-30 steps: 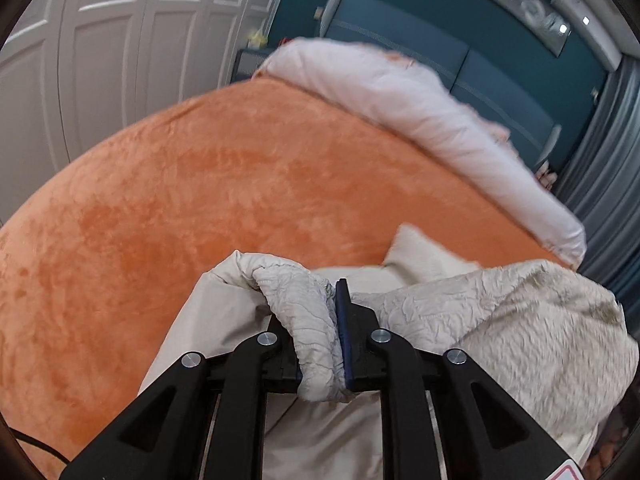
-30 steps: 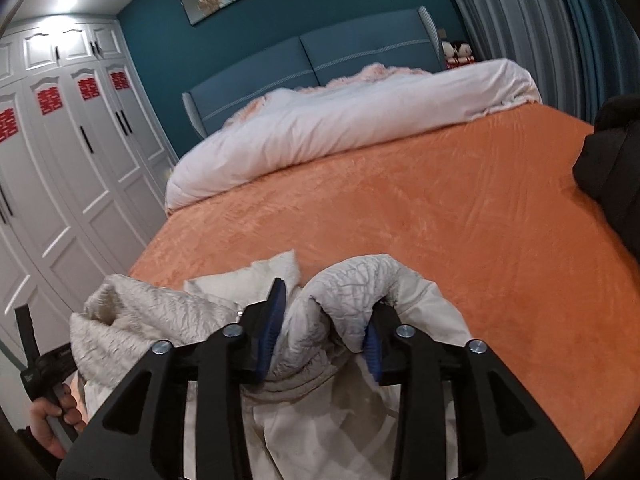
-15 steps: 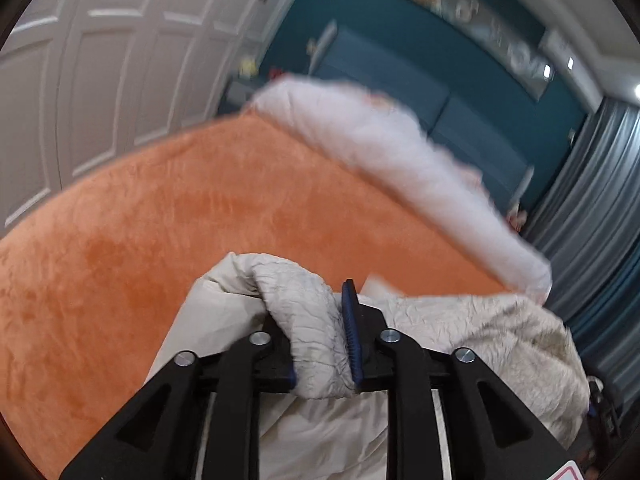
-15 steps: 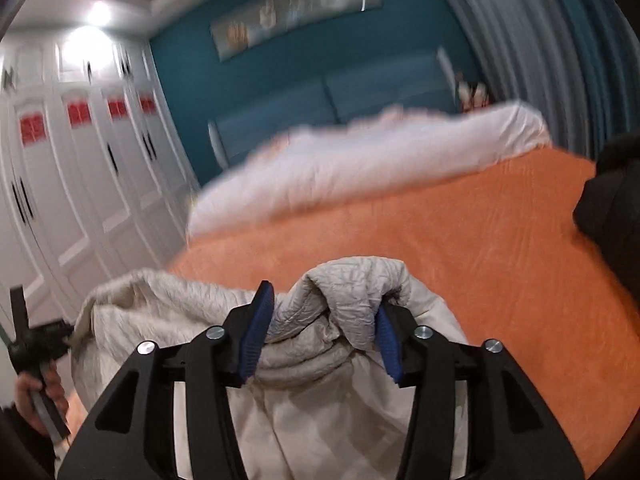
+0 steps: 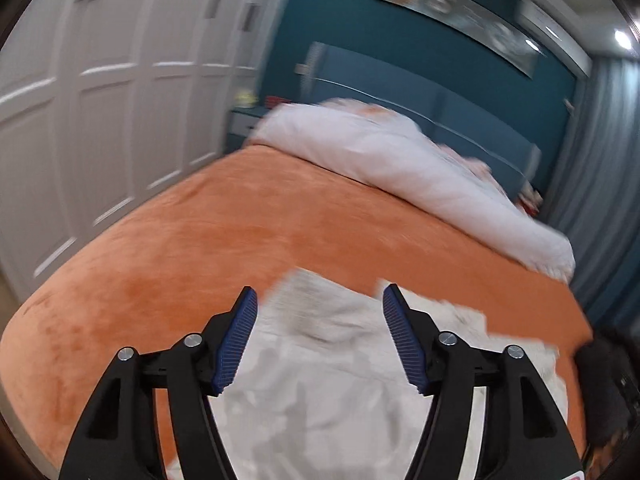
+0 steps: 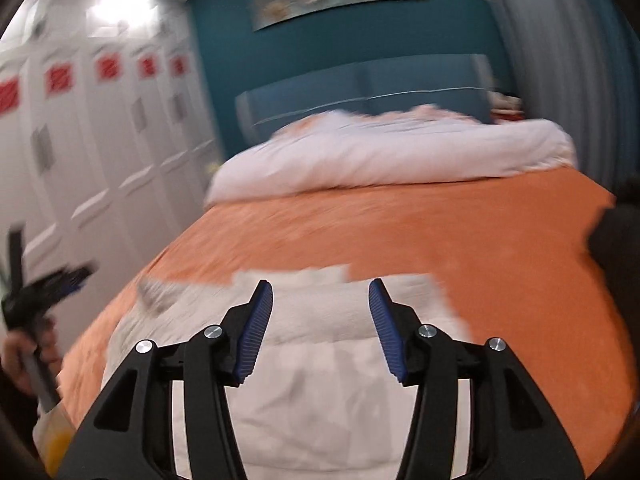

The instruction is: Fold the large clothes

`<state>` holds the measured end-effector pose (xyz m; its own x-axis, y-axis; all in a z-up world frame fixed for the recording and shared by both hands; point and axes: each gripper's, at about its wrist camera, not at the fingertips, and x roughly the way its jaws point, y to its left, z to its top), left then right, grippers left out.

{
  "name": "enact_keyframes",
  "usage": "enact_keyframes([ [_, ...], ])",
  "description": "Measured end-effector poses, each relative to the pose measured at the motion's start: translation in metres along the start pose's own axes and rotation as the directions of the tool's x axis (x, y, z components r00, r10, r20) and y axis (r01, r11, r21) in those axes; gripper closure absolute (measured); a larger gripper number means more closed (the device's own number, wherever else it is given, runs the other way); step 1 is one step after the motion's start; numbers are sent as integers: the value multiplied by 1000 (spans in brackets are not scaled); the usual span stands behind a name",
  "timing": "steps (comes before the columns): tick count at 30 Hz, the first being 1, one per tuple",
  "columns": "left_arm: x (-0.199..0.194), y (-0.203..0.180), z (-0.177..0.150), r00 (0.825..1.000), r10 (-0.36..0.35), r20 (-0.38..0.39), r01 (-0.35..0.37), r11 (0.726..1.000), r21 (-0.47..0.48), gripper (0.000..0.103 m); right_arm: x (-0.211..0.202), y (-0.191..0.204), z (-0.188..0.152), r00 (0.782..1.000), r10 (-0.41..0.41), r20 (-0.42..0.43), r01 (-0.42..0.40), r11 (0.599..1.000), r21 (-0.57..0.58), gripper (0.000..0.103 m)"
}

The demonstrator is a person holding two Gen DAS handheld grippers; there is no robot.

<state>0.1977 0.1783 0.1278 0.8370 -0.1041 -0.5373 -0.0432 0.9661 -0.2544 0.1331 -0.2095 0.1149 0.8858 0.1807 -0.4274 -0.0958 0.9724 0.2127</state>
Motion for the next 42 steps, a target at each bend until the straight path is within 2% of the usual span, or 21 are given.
enact_keyframes([
  [2, 21, -33, -19, 999, -19, -47, 22, 997, 73, 35, 32, 30, -17, 996, 46, -76, -50, 997, -53, 55],
  [4, 43, -60, -42, 995, -27, -96, 41, 987, 152, 35, 59, 45, -30, 990, 42, -133, -55, 994, -98, 58],
  [8, 80, -84, -78, 990, 55, -128, -19, 963, 270, 35, 102, 38, -45, 980, -78, -184, 44, 982, -181, 59],
  [10, 94, -76, -88, 986, 72, -148, -30, 964, 264, 32, 113, 10, -51, 970, -130, -204, 100, 984, -150, 59],
  [14, 115, -46, -101, 988, 27, -155, 5, 979, 202, 20, 120, -41, -72, 966, -77, -246, 73, 997, -27, 59],
  [16, 116, -43, -109, 990, 4, -140, 24, 980, 197, 18, 120, -40, -85, 970, -75, -233, 65, 997, -53, 59],
  [18, 122, -44, -118, 993, 12, -118, 13, 978, 210, 18, 120, -33, -94, 971, -101, -216, 83, 993, -90, 59],
  [22, 127, -41, -125, 994, 11, -108, 9, 982, 190, 18, 125, -35, -100, 972, -88, -219, 73, 995, -73, 58],
  [26, 125, -39, -119, 991, 0, -136, 25, 984, 177, 18, 122, -41, -92, 965, -65, -255, 57, 998, -39, 58],
  [28, 116, -39, -106, 986, 9, -169, 22, 984, 179, 19, 110, -37, -78, 965, -61, -256, 56, 998, -26, 58],
  [29, 107, -38, -97, 987, 5, -158, 22, 985, 172, 19, 100, -33, -68, 973, -49, -228, 45, 999, -22, 58],
  [31, 88, -36, -75, 997, -9, -81, 21, 988, 154, 19, 91, -19, -44, 984, -26, -178, 19, 999, -40, 57],
  [33, 81, -33, -53, 999, -2, -39, 7, 991, 133, 19, 98, 0, -18, 987, 6, -163, -17, 998, -64, 57],
  [35, 91, -24, -34, 999, 17, -36, -13, 996, 91, 18, 121, 19, 7, 982, 73, -171, -83, 995, -53, 58],
  [37, 111, -14, -27, 995, 59, -77, -54, 996, 65, 19, 152, 34, 21, 975, 104, -198, -116, 992, -48, 58],
  [39, 136, 0, -33, 985, 91, -144, -88, 996, 29, 20, 188, 49, 27, 967, 92, -237, -109, 992, -62, 57],
  [42, 150, 10, -51, 977, 133, -165, -124, 990, 65, 20, 245, 71, 30, 941, 119, -318, -142, 989, -50, 57],
])
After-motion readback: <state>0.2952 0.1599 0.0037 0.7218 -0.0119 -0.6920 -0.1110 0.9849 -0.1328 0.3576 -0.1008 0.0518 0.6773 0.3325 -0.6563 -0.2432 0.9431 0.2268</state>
